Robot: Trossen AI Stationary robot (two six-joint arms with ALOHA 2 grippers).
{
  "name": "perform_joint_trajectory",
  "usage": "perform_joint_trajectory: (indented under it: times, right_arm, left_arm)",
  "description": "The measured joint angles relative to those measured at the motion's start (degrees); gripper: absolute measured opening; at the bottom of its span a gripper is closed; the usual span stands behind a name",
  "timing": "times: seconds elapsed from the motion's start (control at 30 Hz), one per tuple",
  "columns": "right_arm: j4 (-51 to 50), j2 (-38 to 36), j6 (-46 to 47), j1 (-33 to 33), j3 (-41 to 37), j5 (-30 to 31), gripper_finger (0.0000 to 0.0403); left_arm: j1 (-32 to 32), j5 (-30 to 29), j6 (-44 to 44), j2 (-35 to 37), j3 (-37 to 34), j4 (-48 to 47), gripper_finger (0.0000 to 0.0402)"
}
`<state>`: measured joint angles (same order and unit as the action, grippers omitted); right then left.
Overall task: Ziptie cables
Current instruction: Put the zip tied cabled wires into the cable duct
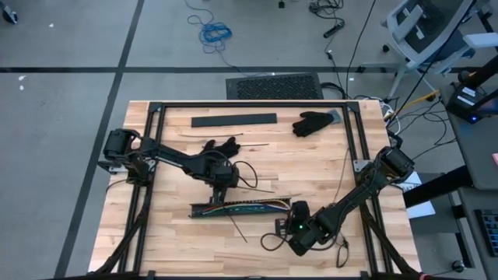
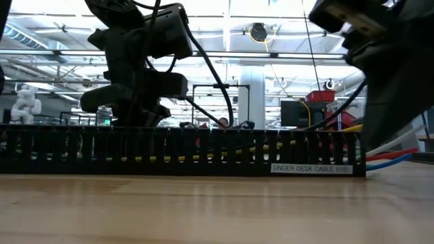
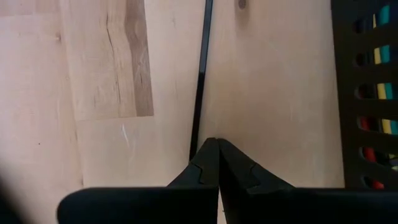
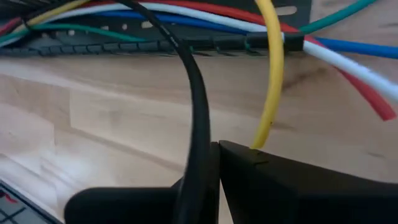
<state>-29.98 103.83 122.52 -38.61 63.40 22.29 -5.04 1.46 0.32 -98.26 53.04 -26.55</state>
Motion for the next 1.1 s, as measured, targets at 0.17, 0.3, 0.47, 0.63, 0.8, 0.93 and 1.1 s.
perform_joint_trajectory:
  times: [0.17,0.3,0.47,0.63,0.8,0.93,1.1]
  right_arm:
    - [0.22,0.00,-1.14,1.67,0.00,0.28,0.0000]
    - [1.97,-1.06,-4.01,1.94,-0.02,-0.01,0.0000]
    - [1.08,-4.30,-6.63,1.15,0.00,-2.03,0.0000]
    - [-4.76,-9.08,-5.77,-0.30,0.00,-2.79,0.0000]
    - [-1.57,-14.61,-10.74,-2.29,0.00,-2.39,0.0007]
    - [0.33,-16.80,-13.80,-4.15,0.04,-6.01,0.0046]
    - [-0.19,-18.02,-19.50,-3.83,0.04,-7.86,0.0131]
  left_arm:
    - [0.33,0.87,0.02,-0.04,-0.01,0.47,0.0001]
    - [0.37,0.95,0.02,-0.04,-0.01,0.74,0.0001]
    - [0.46,1.08,0.04,-0.10,-0.03,1.35,0.0001]
    - [0.46,1.11,0.04,-0.15,-0.07,2.42,0.0001]
    - [0.57,1.10,0.04,-0.15,-0.07,2.91,0.0001]
    - [0.66,1.06,0.17,-0.15,-0.07,3.39,0.0001]
    - [0.68,1.03,0.15,-0.17,-0.07,4.00,0.0001]
